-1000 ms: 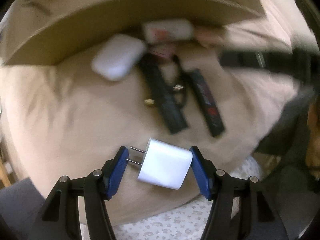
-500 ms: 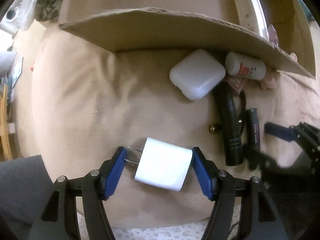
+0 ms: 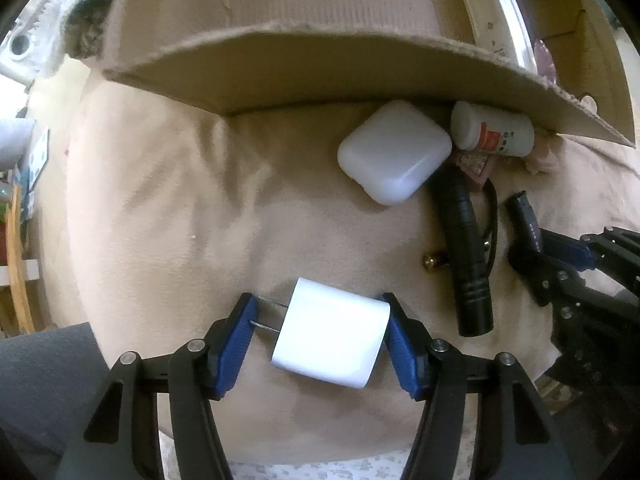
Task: Organize rigid objects
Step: 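Grasp the black-red power bank with the right tool, then drop the plug charger into the box with the left tool while the right tool lowers the power bank in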
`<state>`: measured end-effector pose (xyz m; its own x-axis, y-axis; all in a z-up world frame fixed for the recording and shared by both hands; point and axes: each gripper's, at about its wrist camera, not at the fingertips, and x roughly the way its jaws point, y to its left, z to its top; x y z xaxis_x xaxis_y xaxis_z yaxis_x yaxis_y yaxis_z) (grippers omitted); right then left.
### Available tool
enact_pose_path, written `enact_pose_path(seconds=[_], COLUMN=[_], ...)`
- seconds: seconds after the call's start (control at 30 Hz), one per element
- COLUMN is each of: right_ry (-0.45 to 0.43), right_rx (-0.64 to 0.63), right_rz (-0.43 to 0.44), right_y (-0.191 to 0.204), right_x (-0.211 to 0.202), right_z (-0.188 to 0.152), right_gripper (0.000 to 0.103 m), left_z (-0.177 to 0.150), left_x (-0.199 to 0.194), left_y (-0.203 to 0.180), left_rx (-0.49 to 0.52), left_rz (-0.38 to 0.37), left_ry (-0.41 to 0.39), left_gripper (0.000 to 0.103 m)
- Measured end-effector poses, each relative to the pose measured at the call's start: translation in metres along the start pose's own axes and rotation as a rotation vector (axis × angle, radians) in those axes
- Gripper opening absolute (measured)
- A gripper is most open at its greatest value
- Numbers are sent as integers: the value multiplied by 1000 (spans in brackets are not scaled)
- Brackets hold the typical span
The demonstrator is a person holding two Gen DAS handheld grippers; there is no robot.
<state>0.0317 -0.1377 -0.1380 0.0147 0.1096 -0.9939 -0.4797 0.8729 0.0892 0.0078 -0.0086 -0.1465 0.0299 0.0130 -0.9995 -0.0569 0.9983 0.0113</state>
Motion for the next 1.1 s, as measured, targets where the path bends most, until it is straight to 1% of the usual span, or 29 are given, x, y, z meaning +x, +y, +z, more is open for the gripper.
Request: enact_pose_path(seconds=[0.1,0.23,0.3,0.4,0.5,0.6,0.63,0.7,0.8,0.93,1.1], right_ry=[-20,-73,-105,-168,-268,-381,-422,-507,-607,-679,-715], right_rx=[24,55,74,93,114,113,118,147,176,176,171], right_rz=[13,32,52,80,122,137,139,133,131,121,119], right_y=[-3,-12,-15,-17,-23,-24,-23,-41,-52,-59,-66], right_x=[-7,-27,-39,-60,-87,-113,-124,-137,-160,-173,-183], right_z=[-2,-15,-22,-30,-39,-45,-45,-44,-39,-29,-9], right_gripper=[21,21,21,21,21,21,21,21,21,21,21], left_z=[-4,-6,-7,-10,-12,-12,-10,-6,0,17,38], left_x=[-10,-21,-27,-48,-71,-94,-102,-121,-139,-159,-170], left_y=[0,6,12,17,17,19,20,24,33,42,37], left_rx=[-12,-49,-91,-129,-141,-159,-164,-173,-202,-210,-199], left_rz=[29,26,20,20,17,11,10,18,13,7,23], left_ry=[-45,-75,-89,-136,-198,-256,-276,-330,-410,-471,-527], left_gripper=[59,59,59,59,59,59,59,59,59,59,59])
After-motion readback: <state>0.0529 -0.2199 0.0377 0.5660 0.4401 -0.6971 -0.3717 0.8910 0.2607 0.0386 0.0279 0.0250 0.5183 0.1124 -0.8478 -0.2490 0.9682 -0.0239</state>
